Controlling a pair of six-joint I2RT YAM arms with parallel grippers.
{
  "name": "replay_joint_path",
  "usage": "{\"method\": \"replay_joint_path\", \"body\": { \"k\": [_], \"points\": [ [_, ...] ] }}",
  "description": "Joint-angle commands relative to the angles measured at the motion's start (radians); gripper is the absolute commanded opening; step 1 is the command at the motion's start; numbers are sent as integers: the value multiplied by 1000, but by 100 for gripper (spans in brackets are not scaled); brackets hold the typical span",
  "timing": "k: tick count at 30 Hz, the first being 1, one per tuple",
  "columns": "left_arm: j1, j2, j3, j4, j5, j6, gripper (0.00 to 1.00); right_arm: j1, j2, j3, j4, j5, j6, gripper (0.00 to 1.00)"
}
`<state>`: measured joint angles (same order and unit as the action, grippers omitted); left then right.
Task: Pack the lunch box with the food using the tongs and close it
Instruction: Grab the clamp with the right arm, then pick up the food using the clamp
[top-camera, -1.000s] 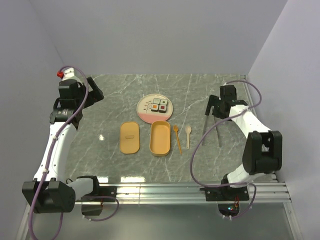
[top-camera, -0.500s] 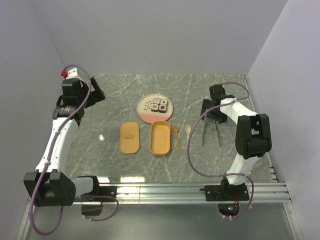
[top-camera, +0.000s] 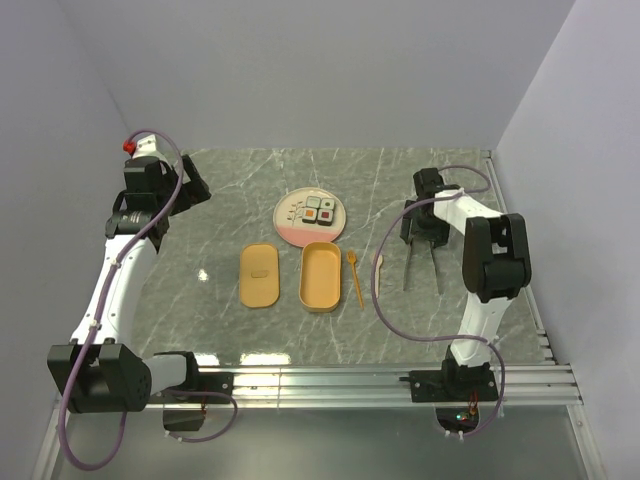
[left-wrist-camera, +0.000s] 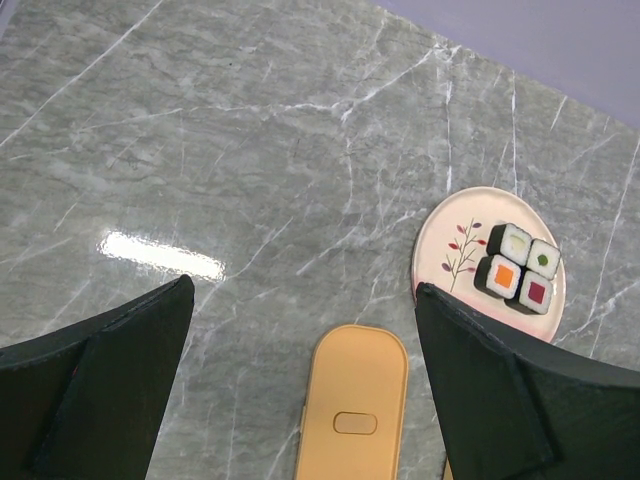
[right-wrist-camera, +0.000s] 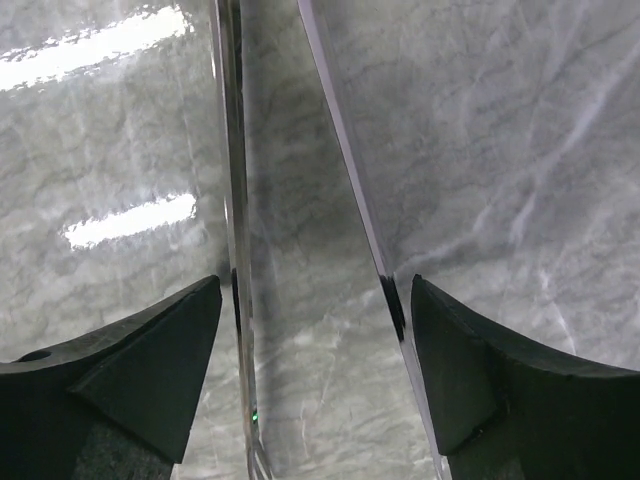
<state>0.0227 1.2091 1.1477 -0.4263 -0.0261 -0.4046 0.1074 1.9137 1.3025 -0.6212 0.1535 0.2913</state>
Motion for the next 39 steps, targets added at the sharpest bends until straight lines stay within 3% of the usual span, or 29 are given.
{"method": "replay_joint_path", "body": {
  "k": [1, 6, 11, 30, 39],
  "points": [
    [5, -8, 21, 35, -1, 24, 100, 5, 33, 60, -23, 12, 5, 81],
    [8, -3, 24, 37, 2, 23, 100, 6, 88, 96, -38, 3, -4, 68],
    [10, -3, 27, 35, 2, 21, 100, 5, 99, 115, -38, 0, -18, 49],
    [13, -6, 26, 35, 17, 12, 99, 37, -197, 198, -60, -25, -32, 46],
    [13, -37, 20, 17, -1, 23, 100, 126, -228, 305, -61, 3, -34, 47]
  ]
}}
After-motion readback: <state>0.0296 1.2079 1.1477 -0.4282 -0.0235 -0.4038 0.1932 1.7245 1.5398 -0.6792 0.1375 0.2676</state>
